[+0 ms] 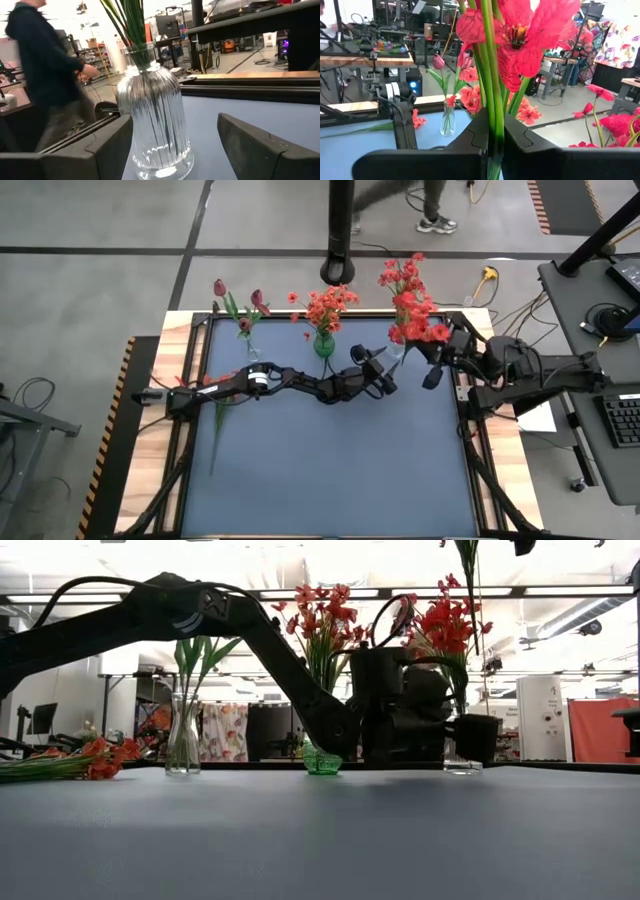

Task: Sort flowers into vase by color
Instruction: Put the red flowers into the right transparent vase

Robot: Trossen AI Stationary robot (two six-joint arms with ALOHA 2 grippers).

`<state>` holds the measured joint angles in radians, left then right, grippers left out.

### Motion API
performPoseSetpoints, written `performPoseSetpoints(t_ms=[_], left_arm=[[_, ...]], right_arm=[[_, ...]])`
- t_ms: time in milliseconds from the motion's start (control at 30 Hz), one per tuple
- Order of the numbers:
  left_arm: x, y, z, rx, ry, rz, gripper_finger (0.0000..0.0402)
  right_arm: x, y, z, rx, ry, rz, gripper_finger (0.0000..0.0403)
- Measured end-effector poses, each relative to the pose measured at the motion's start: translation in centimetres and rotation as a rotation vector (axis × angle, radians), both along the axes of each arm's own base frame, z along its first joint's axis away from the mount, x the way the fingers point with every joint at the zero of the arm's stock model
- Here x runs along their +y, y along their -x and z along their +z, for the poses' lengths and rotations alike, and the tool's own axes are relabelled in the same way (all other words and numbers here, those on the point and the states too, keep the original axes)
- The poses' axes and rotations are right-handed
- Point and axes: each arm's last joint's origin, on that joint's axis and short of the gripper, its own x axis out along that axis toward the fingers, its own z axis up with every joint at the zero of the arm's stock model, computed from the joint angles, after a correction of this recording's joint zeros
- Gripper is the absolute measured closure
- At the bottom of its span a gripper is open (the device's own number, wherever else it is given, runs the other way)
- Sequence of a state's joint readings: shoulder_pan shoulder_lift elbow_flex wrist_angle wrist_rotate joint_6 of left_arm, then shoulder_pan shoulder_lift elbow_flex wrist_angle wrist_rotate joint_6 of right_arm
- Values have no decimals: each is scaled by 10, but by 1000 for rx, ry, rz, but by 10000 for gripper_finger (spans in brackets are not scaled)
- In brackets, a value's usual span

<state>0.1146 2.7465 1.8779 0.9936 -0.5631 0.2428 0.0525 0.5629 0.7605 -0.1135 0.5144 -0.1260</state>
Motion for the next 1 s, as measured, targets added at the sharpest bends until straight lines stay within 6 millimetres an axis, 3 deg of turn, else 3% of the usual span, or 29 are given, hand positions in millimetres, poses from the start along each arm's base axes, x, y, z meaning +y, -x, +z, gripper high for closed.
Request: performPoseSetpoints(t_ms=[167,333,567,733,833,1000], left_arm=[[-2,-1,-3,33,5,0,119],[-6,-1,-6,44,29,-1,83],[-4,-1,1,28,40,215,42],[-1,-5,1,39,76,92,39],[12,-6,0,-24,177,-19,39],[29,-4,4,-89,206,-40,40]], right_arm=[[0,-1,0,10,12,0,390],[0,-1,-1,12,15,0,390],[0,-1,-1,18,25,-1,390],[0,-1,0,19,29,-10,390],[0,-1,0,19,30,-10,390],[0,-1,-1,23,31,-11,390]])
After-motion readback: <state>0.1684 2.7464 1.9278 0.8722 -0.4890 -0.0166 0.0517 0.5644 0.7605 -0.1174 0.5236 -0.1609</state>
